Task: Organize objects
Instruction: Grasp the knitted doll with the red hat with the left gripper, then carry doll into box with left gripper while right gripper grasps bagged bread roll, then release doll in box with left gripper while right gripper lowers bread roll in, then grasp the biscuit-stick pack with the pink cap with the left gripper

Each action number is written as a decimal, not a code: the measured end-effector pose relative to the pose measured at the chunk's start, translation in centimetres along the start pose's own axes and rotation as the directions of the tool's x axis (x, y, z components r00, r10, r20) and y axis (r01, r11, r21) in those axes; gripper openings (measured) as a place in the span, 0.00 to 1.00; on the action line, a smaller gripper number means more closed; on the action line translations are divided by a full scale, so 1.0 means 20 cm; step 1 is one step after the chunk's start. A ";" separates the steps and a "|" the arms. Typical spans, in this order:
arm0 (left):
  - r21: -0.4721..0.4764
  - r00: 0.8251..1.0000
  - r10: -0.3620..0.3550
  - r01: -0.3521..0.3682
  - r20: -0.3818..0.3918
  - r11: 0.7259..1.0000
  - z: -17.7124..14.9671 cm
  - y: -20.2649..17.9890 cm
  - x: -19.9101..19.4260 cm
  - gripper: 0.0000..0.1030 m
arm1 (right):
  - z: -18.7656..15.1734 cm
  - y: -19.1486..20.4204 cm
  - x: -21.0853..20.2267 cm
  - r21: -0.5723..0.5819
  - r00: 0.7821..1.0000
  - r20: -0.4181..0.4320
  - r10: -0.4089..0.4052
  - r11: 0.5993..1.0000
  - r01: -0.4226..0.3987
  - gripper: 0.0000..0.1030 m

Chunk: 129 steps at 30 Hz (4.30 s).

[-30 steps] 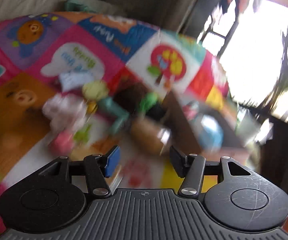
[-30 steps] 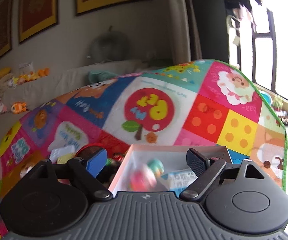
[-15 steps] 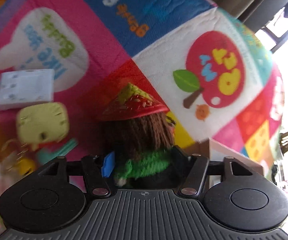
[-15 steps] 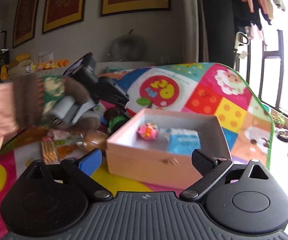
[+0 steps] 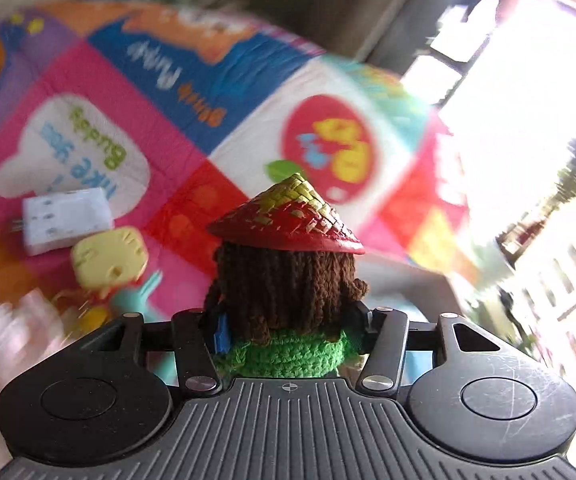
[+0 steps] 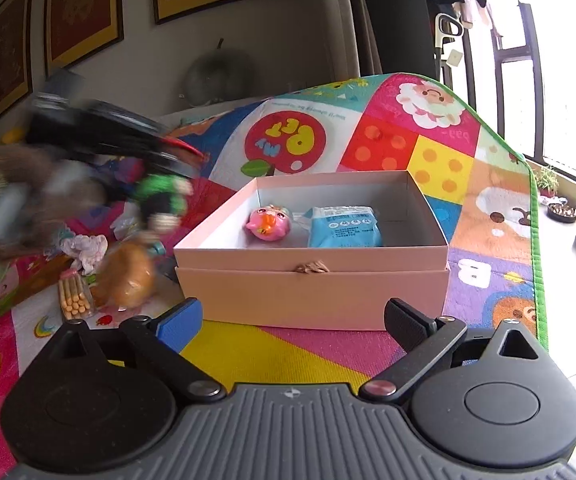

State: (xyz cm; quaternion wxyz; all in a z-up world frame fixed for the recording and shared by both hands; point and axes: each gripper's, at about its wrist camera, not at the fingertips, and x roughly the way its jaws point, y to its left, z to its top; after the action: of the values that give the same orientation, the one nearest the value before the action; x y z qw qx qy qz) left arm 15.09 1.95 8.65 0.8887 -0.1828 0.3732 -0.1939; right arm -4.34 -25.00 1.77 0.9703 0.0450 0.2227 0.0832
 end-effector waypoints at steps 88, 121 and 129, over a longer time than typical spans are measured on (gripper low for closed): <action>-0.088 0.985 0.173 -0.172 -0.004 0.981 -0.68 0.35 -0.54 0.55 | 0.29 -0.29 0.04 0.136 0.990 -0.049 -0.131 0.981 0.136 0.74; 0.127 0.958 0.286 -0.282 -0.020 0.951 -0.58 0.21 -0.35 0.35 | 0.12 0.32 -0.04 -0.159 0.993 -0.072 0.095 0.982 -0.105 0.85; 0.233 0.974 0.227 -0.222 0.005 0.947 -0.65 0.35 -0.52 0.36 | 0.82 0.54 0.60 -0.125 0.970 -0.225 0.096 0.984 -0.126 0.78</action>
State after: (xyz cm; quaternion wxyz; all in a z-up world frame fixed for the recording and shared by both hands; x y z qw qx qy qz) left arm 0.30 10.72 2.99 0.9161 -0.0318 0.3759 -0.1357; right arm 12.00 -13.05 12.70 0.9347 -0.0192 0.3184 0.1571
